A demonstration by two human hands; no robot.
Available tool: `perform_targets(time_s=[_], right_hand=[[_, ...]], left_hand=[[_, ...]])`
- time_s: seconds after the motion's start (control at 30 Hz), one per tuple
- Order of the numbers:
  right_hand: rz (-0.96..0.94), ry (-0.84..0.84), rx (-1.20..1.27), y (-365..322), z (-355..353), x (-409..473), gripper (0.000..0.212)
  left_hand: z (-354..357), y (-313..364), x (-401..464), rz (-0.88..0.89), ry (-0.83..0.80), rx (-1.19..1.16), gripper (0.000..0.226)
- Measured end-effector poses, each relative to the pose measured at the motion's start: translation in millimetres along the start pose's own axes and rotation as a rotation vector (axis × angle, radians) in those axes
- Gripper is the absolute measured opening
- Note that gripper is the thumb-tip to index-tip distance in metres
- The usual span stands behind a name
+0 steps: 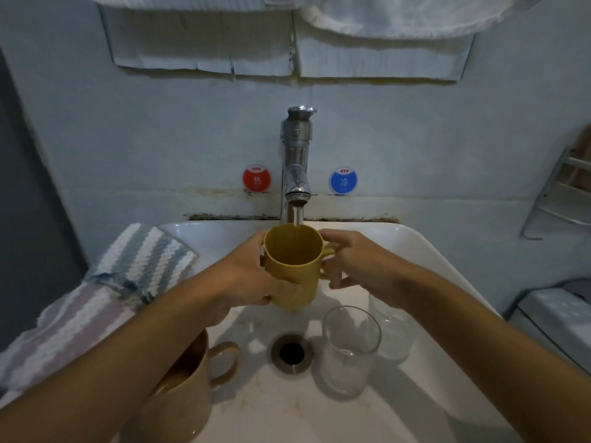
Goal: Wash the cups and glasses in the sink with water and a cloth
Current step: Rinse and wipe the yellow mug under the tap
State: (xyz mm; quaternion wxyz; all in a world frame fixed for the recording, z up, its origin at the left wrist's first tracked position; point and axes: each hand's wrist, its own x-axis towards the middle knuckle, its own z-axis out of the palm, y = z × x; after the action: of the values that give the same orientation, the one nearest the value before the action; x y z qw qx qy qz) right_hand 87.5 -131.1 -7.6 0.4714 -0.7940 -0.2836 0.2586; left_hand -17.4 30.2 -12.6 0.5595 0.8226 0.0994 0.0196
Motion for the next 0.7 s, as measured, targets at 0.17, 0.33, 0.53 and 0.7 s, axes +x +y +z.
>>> perform_targets(time_s=[0.17,0.33,0.53,0.7], right_hand=[[-0.218,0.024,-0.293,7.4,7.2,3.9,0.08],[-0.294,0.08,-0.378,13.7,8.1,3.4,0.08],[-0.334,0.081,-0.387,13.5,8.2,1.5,0.078],[-0.355,0.076,-0.362,13.5,7.5,1.9,0.078]], left_hand=[[1.0,-4.1,1.2,0.021,0.02,0.052,0.085],[1.4,-8.5,9.2,0.094,0.022,0.154,0.092],[-1.1,-13.0,13.5,0.163,0.038,0.297,0.087],[-5.6,-9.6,9.2,0.258,0.106,0.504,0.09]])
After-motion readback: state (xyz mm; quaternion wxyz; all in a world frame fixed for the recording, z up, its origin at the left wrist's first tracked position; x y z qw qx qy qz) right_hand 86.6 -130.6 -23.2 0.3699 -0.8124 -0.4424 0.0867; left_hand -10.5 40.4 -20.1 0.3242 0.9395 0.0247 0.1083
